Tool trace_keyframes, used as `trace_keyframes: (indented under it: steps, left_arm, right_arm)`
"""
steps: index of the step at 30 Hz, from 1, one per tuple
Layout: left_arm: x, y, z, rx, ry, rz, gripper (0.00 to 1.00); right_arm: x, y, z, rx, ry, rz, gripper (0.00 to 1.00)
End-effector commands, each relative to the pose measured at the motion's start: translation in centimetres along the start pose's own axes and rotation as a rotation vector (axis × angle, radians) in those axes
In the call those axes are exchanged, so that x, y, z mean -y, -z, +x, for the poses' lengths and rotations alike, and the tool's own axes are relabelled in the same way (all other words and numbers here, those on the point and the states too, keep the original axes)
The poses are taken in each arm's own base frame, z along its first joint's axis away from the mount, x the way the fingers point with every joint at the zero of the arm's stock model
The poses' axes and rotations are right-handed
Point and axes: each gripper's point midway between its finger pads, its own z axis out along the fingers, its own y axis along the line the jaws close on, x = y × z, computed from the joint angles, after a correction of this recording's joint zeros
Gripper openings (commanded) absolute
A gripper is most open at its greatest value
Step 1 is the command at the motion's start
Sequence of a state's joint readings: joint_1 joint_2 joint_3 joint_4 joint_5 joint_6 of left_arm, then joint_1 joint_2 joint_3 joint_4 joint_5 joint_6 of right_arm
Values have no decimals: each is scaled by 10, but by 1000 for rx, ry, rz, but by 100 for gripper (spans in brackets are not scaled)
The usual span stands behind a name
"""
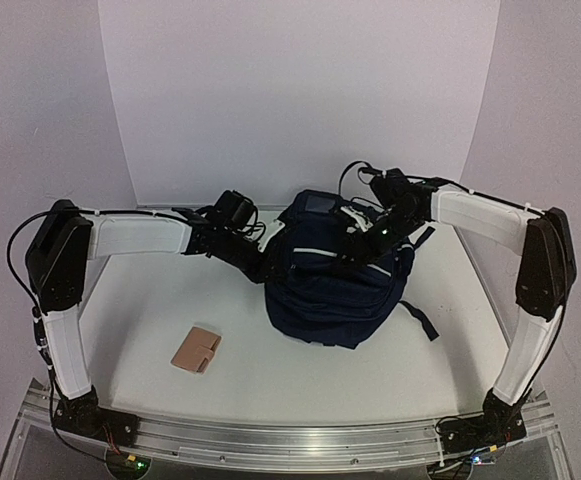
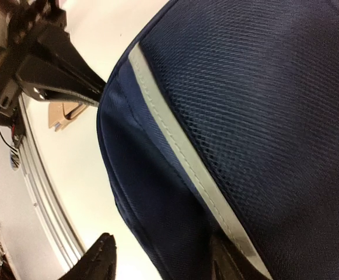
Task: Pack the student bag
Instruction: Zip the student bag at the center of the board.
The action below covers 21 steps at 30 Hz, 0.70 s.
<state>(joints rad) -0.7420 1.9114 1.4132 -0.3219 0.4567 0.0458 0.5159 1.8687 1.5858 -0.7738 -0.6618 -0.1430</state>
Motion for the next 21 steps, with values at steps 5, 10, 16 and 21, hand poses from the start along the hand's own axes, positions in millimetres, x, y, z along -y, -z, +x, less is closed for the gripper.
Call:
trace_keyframes:
  steps: [5,10,16,21]
  left_arm:
    - [33,2,-13,64,-31,73,0]
    - [33,2,-14,69,-34,72,0]
    - [43,0,-16,74,-47,106,0]
    - [53,-5,-15,55,-55,118,0]
  right_arm:
    - [50,68,30,69,-140,112,74]
    - [85,75,67,15,-254,90,86]
    - [88,51,88,-39,-262,11,83]
    - [72,27,79,-35,-254,-120,75]
